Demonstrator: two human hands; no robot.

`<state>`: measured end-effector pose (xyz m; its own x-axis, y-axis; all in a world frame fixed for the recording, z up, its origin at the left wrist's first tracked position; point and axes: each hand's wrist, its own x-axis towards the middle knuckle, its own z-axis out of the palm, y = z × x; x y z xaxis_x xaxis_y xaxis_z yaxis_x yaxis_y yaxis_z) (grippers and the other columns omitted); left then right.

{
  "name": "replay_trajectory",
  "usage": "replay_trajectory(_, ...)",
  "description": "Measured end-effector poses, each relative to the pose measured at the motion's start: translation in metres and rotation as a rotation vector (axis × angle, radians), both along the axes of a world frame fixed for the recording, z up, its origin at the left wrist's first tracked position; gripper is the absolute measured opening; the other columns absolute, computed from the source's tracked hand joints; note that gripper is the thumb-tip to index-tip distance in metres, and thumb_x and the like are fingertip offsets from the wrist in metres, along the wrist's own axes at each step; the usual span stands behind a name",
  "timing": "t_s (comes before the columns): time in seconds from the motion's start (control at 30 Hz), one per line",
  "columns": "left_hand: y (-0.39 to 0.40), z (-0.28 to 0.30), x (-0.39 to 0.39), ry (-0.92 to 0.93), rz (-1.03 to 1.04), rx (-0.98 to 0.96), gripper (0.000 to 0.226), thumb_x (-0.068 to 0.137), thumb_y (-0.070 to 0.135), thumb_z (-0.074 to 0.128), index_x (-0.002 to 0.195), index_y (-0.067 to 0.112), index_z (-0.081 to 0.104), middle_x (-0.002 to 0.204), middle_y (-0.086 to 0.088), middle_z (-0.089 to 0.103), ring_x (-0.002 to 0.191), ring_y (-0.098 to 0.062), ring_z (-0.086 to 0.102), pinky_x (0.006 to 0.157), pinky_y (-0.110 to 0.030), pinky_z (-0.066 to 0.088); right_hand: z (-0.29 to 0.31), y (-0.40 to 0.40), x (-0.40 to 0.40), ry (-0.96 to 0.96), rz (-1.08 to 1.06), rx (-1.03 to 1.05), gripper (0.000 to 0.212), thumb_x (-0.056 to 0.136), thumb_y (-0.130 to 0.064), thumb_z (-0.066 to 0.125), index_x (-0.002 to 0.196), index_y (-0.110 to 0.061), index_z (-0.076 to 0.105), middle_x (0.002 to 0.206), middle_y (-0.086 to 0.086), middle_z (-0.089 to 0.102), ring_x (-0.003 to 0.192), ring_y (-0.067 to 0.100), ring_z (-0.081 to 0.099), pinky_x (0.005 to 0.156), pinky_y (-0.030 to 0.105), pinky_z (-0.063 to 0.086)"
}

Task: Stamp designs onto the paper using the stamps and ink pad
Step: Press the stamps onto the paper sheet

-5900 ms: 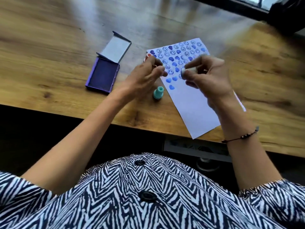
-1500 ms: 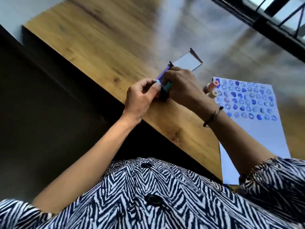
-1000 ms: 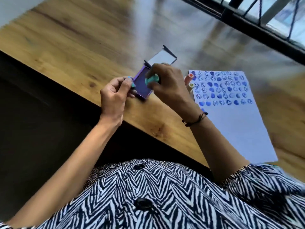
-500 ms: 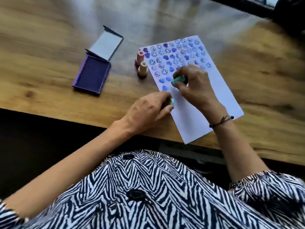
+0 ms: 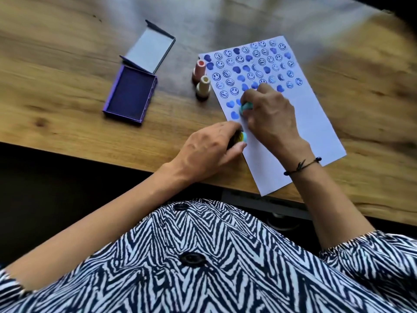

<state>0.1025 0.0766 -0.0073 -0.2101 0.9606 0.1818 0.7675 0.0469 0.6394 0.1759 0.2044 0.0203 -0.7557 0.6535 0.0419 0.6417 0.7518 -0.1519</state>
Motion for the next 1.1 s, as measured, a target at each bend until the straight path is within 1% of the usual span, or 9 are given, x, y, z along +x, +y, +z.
replay_trajectory(0.13, 0.0, 0.001, -0.001, -0.013, -0.001, -0.01, 0.044, 0.086, 0.035, 0.038, 0.107, 0.0, 0.054, 0.1, -0.019, 0.066, 0.092, -0.031, 0.062, 0.081, -0.045, 0.05, -0.003, -0.002, -0.003, -0.006, 0.012, 0.062, 0.016, 0.083, -0.005, 0.047, 0.097, -0.007, 0.056, 0.098, 0.02, 0.054, 0.078, 0.043, 0.056, 0.059, 0.035, 0.037)
replay_trajectory(0.33, 0.002, 0.001, -0.002, -0.028, -0.007, -0.003, 0.041, 0.086, 0.034, 0.04, 0.105, 0.0, 0.055, 0.098, -0.018, 0.066, 0.09, -0.031, 0.062, 0.078, -0.045, 0.051, -0.003, 0.0, -0.003, -0.021, 0.049, 0.056, 0.015, 0.081, -0.003, 0.046, 0.094, -0.005, 0.054, 0.095, 0.02, 0.053, 0.074, 0.042, 0.054, 0.058, 0.035, 0.038)
replay_trajectory(0.6, 0.003, 0.003, -0.002, -0.024, 0.01, 0.024, 0.039, 0.085, 0.033, 0.042, 0.103, 0.001, 0.055, 0.092, -0.016, 0.067, 0.084, -0.03, 0.062, 0.071, -0.041, 0.052, -0.004, 0.006, -0.004, 0.002, 0.05, 0.027, 0.015, 0.08, -0.006, 0.05, 0.093, -0.012, 0.056, 0.093, 0.016, 0.056, 0.075, 0.04, 0.056, 0.06, 0.035, 0.041)
replay_trajectory(0.73, 0.003, 0.003, -0.002, -0.034, 0.016, 0.029, 0.038, 0.086, 0.033, 0.043, 0.105, 0.002, 0.055, 0.093, -0.016, 0.066, 0.086, -0.029, 0.062, 0.073, -0.041, 0.05, -0.003, 0.004, -0.003, 0.003, 0.044, 0.0, 0.014, 0.081, -0.008, 0.051, 0.093, -0.012, 0.056, 0.094, 0.015, 0.056, 0.076, 0.04, 0.056, 0.058, 0.033, 0.036)
replay_trajectory(0.83, 0.001, 0.002, -0.002, -0.034, 0.017, 0.043, 0.034, 0.087, 0.028, 0.048, 0.107, 0.002, 0.055, 0.097, -0.016, 0.066, 0.09, -0.029, 0.062, 0.076, -0.042, 0.049, 0.002, 0.003, -0.004, -0.019, 0.036, -0.046, 0.014, 0.082, -0.009, 0.052, 0.095, -0.012, 0.058, 0.097, 0.014, 0.058, 0.083, 0.038, 0.057, 0.063, 0.033, 0.039)
replay_trajectory(0.9, 0.001, 0.002, -0.001, -0.037, 0.014, 0.047, 0.033, 0.087, 0.028, 0.048, 0.108, 0.003, 0.054, 0.098, -0.017, 0.067, 0.091, -0.03, 0.062, 0.077, -0.043, 0.05, 0.01, 0.006, 0.003, 0.114, -0.022, -0.145, 0.016, 0.08, -0.008, 0.056, 0.094, -0.011, 0.062, 0.099, 0.013, 0.063, 0.089, 0.033, 0.058, 0.07, 0.034, 0.045)
replay_trajectory(0.97, 0.001, 0.002, -0.002, -0.051, 0.012, 0.051, 0.032, 0.088, 0.027, 0.049, 0.109, 0.003, 0.053, 0.099, -0.017, 0.067, 0.091, -0.031, 0.062, 0.077, -0.044, 0.051, 0.026, 0.008, 0.014, 0.396, -0.152, -0.177, 0.016, 0.075, -0.011, 0.061, 0.091, -0.011, 0.065, 0.096, 0.012, 0.068, 0.086, 0.029, 0.063, 0.077, 0.037, 0.05)
replay_trajectory(1.03, 0.001, 0.0, -0.002, -0.069, 0.02, 0.053, 0.032, 0.088, 0.028, 0.048, 0.109, 0.004, 0.053, 0.099, -0.017, 0.067, 0.09, -0.032, 0.062, 0.078, -0.044, 0.051, 0.04, 0.009, 0.027, 0.616, -0.259, -0.229, 0.018, 0.071, -0.016, 0.062, 0.087, -0.013, 0.066, 0.085, 0.008, 0.07, 0.074, 0.025, 0.067, 0.075, 0.043, 0.055)
replay_trajectory(1.1, 0.002, -0.001, -0.002, -0.079, 0.023, 0.055, 0.032, 0.088, 0.028, 0.049, 0.109, 0.005, 0.053, 0.097, -0.018, 0.067, 0.089, -0.033, 0.062, 0.077, -0.043, 0.051, 0.046, 0.008, 0.039, 0.696, -0.318, -0.296, 0.017, 0.069, -0.015, 0.063, 0.086, -0.014, 0.065, 0.078, 0.002, 0.068, 0.065, 0.019, 0.068, 0.069, 0.044, 0.059)
